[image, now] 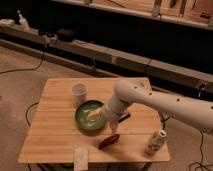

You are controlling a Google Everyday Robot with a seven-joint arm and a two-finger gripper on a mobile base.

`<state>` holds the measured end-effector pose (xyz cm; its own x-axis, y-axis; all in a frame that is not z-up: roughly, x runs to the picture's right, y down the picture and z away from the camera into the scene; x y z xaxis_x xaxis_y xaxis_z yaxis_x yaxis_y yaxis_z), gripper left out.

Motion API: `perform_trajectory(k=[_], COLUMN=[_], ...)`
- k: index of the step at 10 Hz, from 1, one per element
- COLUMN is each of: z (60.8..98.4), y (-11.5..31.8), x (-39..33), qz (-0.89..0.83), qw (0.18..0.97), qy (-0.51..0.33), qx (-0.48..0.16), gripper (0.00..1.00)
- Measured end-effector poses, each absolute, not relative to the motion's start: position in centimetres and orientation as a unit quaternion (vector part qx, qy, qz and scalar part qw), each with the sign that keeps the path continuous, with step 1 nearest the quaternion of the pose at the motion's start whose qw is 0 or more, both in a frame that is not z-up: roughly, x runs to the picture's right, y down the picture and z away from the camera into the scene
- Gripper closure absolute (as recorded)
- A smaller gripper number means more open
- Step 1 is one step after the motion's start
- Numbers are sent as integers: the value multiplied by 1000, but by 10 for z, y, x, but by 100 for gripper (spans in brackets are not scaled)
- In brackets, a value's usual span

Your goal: Place the white sponge in the ceramic cup

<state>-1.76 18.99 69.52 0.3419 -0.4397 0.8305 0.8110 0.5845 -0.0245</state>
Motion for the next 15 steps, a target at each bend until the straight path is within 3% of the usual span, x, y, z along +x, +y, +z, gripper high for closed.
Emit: perform_trajectory(k=[8, 15], z=[693, 703], y=[195, 236], x=[-19, -88], qz=[-396, -423], qw=[786, 755], qy=[-416, -432], qx=[-229, -253], gripper=[20, 20])
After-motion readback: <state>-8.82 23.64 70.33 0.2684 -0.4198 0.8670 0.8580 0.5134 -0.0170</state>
